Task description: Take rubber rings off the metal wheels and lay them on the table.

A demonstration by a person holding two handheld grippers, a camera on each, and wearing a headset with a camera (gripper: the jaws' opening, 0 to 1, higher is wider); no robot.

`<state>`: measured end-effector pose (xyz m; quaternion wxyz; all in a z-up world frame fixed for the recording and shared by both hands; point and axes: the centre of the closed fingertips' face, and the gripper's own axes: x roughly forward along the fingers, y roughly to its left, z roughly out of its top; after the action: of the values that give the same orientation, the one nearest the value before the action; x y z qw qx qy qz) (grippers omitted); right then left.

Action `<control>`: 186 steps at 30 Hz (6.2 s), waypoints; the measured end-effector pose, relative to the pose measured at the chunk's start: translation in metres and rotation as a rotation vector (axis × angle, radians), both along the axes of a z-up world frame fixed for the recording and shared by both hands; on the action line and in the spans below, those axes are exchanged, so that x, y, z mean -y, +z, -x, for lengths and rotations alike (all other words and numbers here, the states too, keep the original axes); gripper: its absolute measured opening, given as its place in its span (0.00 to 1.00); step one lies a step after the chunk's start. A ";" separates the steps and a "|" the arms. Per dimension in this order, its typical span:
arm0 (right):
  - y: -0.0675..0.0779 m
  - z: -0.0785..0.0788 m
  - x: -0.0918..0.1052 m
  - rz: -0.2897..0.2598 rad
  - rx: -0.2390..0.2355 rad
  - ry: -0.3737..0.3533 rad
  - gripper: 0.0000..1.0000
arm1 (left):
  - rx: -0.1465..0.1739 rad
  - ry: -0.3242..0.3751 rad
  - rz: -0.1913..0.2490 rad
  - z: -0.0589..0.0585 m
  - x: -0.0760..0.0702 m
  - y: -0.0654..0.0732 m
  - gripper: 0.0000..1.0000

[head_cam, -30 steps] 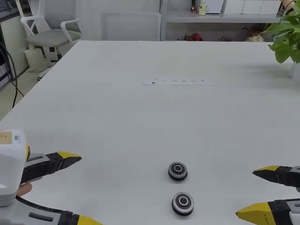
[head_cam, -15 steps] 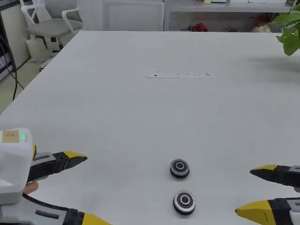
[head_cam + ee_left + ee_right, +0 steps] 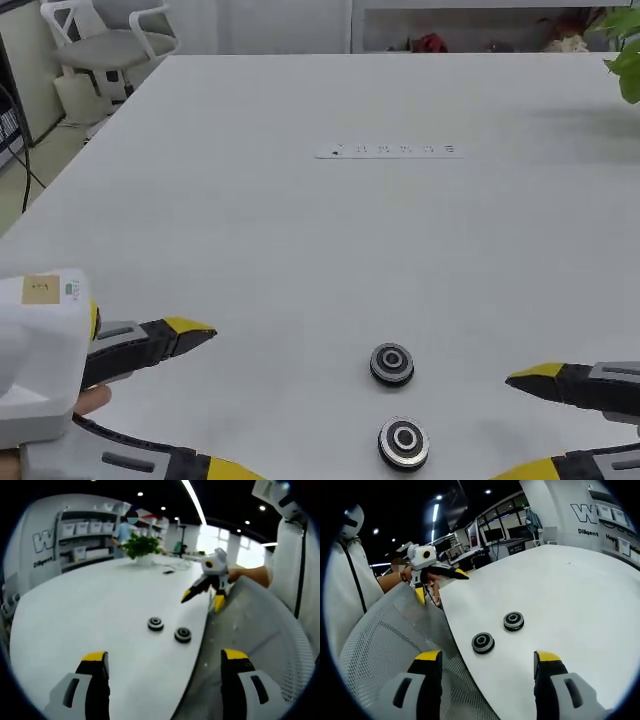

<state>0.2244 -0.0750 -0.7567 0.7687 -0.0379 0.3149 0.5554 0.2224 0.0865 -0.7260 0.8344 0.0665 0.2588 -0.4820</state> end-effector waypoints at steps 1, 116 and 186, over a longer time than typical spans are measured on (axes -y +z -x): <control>0.000 -0.001 -0.001 -0.005 0.002 0.003 0.71 | 0.000 -0.008 0.000 -0.001 0.002 0.000 0.94; -0.051 0.000 -0.042 -0.004 0.107 0.268 0.23 | 0.152 -0.371 -0.123 -0.002 0.125 -0.066 0.14; -0.059 -0.024 -0.032 0.140 0.235 0.193 0.00 | 0.174 -0.311 -0.146 -0.013 0.120 -0.069 0.13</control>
<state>0.2479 -0.0428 -0.8162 0.7389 -0.1861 0.2555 0.5950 0.2356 -0.0339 -0.7953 0.7622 0.2073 0.2066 -0.5774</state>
